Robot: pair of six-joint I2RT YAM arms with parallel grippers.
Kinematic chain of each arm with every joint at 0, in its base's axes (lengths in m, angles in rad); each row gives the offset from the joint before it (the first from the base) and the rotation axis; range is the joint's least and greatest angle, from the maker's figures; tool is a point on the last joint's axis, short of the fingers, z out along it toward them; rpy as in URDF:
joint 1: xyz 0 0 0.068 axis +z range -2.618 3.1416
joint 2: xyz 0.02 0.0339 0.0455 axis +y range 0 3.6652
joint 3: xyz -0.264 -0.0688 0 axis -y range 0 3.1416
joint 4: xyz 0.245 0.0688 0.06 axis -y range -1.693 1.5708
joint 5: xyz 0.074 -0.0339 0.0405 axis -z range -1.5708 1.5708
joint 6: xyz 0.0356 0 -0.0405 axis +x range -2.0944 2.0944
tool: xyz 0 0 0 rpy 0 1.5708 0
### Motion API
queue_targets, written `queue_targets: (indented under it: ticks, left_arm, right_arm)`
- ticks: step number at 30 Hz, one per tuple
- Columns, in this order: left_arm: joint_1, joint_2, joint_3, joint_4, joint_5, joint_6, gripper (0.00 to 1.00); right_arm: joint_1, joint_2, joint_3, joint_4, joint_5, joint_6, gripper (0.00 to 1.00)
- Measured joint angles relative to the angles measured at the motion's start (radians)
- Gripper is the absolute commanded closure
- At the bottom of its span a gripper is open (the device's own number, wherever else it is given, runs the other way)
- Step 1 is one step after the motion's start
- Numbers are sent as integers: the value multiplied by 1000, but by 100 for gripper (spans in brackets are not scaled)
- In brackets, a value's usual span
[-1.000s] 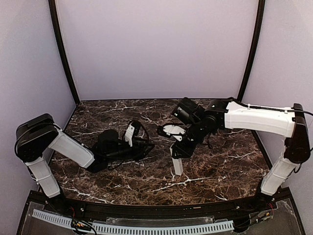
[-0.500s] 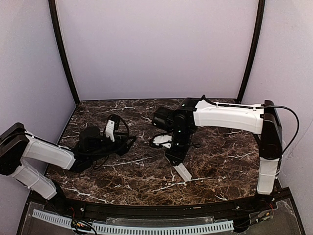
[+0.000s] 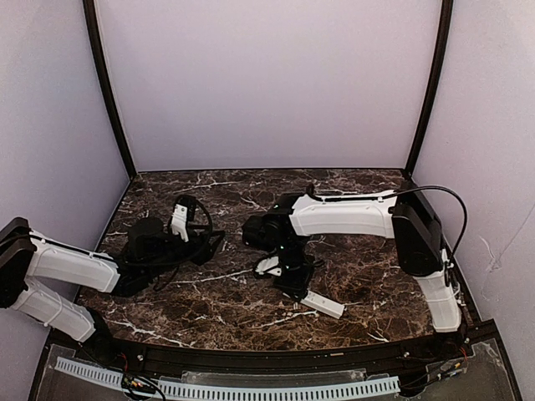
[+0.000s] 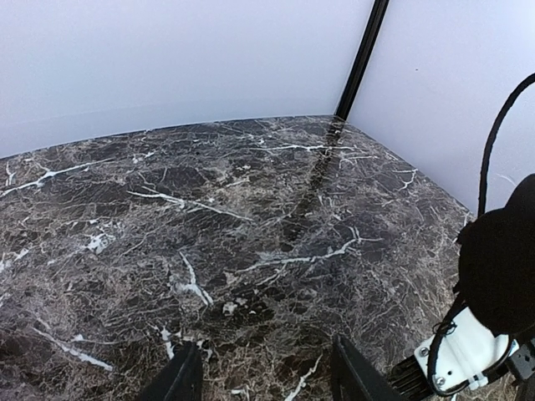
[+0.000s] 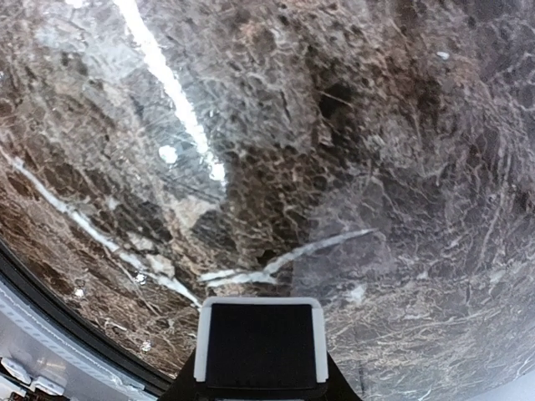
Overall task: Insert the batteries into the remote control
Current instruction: Place the remote control at the center of the board, then reset both arms
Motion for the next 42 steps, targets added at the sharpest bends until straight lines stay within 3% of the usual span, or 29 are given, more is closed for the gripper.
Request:
queue_targets:
  ticks: [6, 11, 23, 26, 29, 35, 42]
  left_arm:
    - [0, 0, -14, 0, 0, 0, 40]
    - [0, -1, -15, -4, 0, -1, 31]
    - [0, -75, 8, -141, -9, 3, 17]
    - [0, -99, 37, -201, -19, 4, 4]
    - [2, -126, 95, -298, -28, 3, 2]
    - [72, -137, 307, -557, -26, -11, 1]
    - [191, -36, 554, -849, -13, -21, 1]
  right_arm:
    - [0, 64, 39, -13, -4, 0, 98]
    - [0, 82, 46, -10, -13, -5, 91]
    - [0, 83, 45, 91, -58, -19, 25]
    - [-3, 76, 43, 114, -71, -12, 10]
    - [-14, 47, 22, 172, -88, -5, 2]
    - [-112, -217, -172, 363, -123, 20, 1]
    - [-371, -725, -578, 731, -186, 105, 1]
